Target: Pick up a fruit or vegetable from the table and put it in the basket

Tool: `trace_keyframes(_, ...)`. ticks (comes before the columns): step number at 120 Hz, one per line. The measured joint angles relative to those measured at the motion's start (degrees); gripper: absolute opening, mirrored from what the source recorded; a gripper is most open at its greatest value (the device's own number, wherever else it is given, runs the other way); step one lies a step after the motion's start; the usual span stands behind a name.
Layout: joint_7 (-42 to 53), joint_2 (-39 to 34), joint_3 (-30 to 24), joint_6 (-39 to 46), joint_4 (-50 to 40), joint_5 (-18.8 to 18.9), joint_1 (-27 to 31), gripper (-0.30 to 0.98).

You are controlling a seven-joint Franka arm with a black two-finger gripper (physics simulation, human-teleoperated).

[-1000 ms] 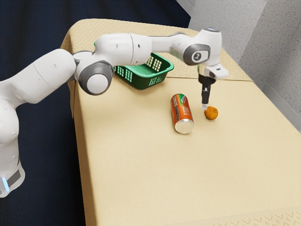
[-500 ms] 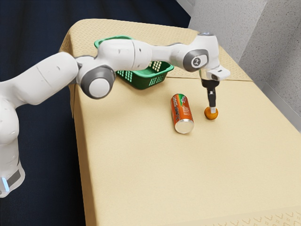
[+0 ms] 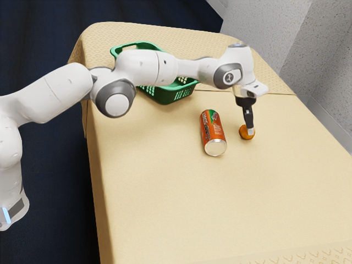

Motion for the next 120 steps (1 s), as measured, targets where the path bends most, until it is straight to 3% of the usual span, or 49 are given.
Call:
trace_keyframes(78, -0.1, 1.0, 1.2, 0.2, -0.6, -1.6, -0.5, 0.68)
trace_keyframes(100, -0.2, 1.0, 1.2, 0.3, -0.6, -1.5, -0.5, 0.39)
trace_keyframes(120, -0.5, 0.9, 1.2, 0.4, -0.6, -1.2, -0.8, 0.34)
